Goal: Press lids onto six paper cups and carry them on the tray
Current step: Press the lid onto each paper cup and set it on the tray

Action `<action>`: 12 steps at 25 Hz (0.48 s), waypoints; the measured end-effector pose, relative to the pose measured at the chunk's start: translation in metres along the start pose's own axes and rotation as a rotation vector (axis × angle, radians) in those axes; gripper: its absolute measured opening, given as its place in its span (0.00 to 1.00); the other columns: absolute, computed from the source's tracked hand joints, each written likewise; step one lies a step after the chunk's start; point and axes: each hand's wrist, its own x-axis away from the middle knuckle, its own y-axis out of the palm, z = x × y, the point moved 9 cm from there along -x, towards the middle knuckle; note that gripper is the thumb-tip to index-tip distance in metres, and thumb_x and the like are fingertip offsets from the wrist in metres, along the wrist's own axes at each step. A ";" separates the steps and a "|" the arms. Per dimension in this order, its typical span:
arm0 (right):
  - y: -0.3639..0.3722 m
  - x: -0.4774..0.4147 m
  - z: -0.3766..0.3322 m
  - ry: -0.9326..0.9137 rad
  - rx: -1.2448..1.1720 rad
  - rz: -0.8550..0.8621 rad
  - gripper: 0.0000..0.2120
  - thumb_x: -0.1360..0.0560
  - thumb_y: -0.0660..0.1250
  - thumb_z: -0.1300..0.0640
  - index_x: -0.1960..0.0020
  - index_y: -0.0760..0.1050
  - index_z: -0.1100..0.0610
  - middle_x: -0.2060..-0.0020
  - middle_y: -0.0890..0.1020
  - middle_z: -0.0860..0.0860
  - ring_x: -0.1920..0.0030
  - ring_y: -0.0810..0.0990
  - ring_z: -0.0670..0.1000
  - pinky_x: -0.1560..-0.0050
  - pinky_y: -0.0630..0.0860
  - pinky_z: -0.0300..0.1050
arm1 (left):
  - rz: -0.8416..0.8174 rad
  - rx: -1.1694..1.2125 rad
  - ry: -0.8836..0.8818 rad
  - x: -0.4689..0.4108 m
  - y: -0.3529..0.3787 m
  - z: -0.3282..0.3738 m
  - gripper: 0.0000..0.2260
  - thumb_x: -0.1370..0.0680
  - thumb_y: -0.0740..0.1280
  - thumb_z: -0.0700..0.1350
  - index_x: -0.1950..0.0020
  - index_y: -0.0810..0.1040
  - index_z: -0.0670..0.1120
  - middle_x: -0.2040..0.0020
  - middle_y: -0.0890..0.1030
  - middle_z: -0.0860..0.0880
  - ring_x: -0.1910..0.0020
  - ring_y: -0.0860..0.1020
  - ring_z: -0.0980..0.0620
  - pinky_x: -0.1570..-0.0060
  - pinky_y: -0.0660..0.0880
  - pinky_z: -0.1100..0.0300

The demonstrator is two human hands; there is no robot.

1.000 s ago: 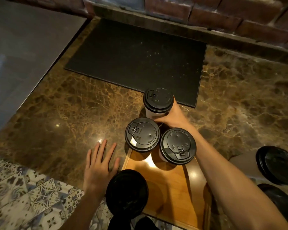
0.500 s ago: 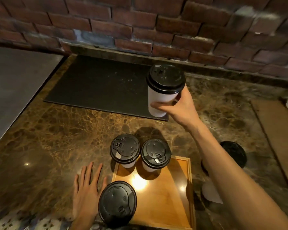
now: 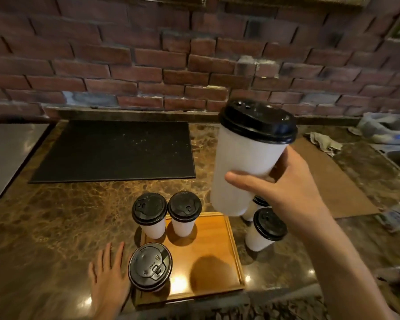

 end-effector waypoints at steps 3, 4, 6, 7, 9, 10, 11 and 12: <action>-0.004 0.041 0.012 0.062 -0.050 0.000 0.39 0.45 0.79 0.40 0.37 0.71 0.44 0.47 0.80 0.37 0.47 0.79 0.36 0.54 0.77 0.29 | -0.070 0.255 0.010 -0.009 -0.002 -0.006 0.25 0.19 0.55 0.58 0.24 0.55 0.55 0.21 0.49 0.50 0.23 0.45 0.49 0.27 0.42 0.49; -0.004 0.052 0.015 0.080 -0.069 0.001 0.38 0.44 0.80 0.41 0.37 0.71 0.44 0.47 0.81 0.36 0.47 0.79 0.36 0.55 0.77 0.29 | -0.115 0.421 -0.011 -0.009 -0.006 -0.007 0.22 0.19 0.57 0.56 0.25 0.61 0.53 0.22 0.52 0.49 0.23 0.47 0.49 0.27 0.43 0.48; -0.003 0.065 0.019 0.093 -0.097 0.003 0.37 0.46 0.79 0.43 0.39 0.72 0.42 0.48 0.81 0.35 0.48 0.80 0.36 0.56 0.77 0.29 | -0.188 0.801 -0.097 -0.004 -0.026 -0.007 0.20 0.20 0.62 0.50 0.29 0.68 0.49 0.23 0.59 0.46 0.25 0.55 0.46 0.28 0.50 0.46; -0.003 0.069 0.019 0.094 -0.103 0.006 0.36 0.46 0.78 0.42 0.40 0.72 0.41 0.48 0.81 0.35 0.48 0.80 0.36 0.56 0.77 0.29 | -0.168 0.952 -0.149 0.000 -0.041 -0.008 0.19 0.21 0.64 0.48 0.29 0.69 0.48 0.25 0.62 0.45 0.26 0.59 0.44 0.29 0.55 0.46; -0.003 0.072 0.015 0.085 -0.109 0.020 0.37 0.47 0.78 0.40 0.40 0.71 0.40 0.48 0.80 0.33 0.47 0.79 0.35 0.56 0.77 0.28 | -0.036 1.089 -0.164 0.007 -0.086 -0.009 0.20 0.21 0.64 0.47 0.29 0.69 0.49 0.27 0.66 0.45 0.30 0.65 0.43 0.33 0.61 0.46; -0.003 0.072 0.013 0.075 -0.103 0.028 0.37 0.47 0.78 0.40 0.40 0.71 0.39 0.48 0.80 0.32 0.47 0.79 0.34 0.56 0.76 0.27 | 0.030 1.096 -0.110 0.011 -0.114 -0.003 0.20 0.21 0.64 0.47 0.29 0.68 0.51 0.27 0.65 0.45 0.30 0.65 0.44 0.34 0.62 0.46; -0.004 0.071 0.011 0.060 -0.090 0.038 0.37 0.47 0.78 0.40 0.39 0.70 0.39 0.47 0.79 0.31 0.46 0.78 0.33 0.56 0.76 0.26 | 0.078 1.097 -0.013 0.018 -0.145 0.008 0.21 0.22 0.65 0.47 0.29 0.67 0.53 0.26 0.65 0.47 0.29 0.65 0.46 0.35 0.63 0.47; -0.004 0.071 0.008 0.042 -0.071 0.048 0.38 0.47 0.78 0.40 0.38 0.69 0.39 0.47 0.79 0.31 0.46 0.77 0.33 0.55 0.75 0.25 | 0.096 1.108 0.119 0.027 -0.175 0.025 0.22 0.23 0.65 0.47 0.29 0.66 0.56 0.26 0.65 0.50 0.29 0.64 0.49 0.35 0.63 0.50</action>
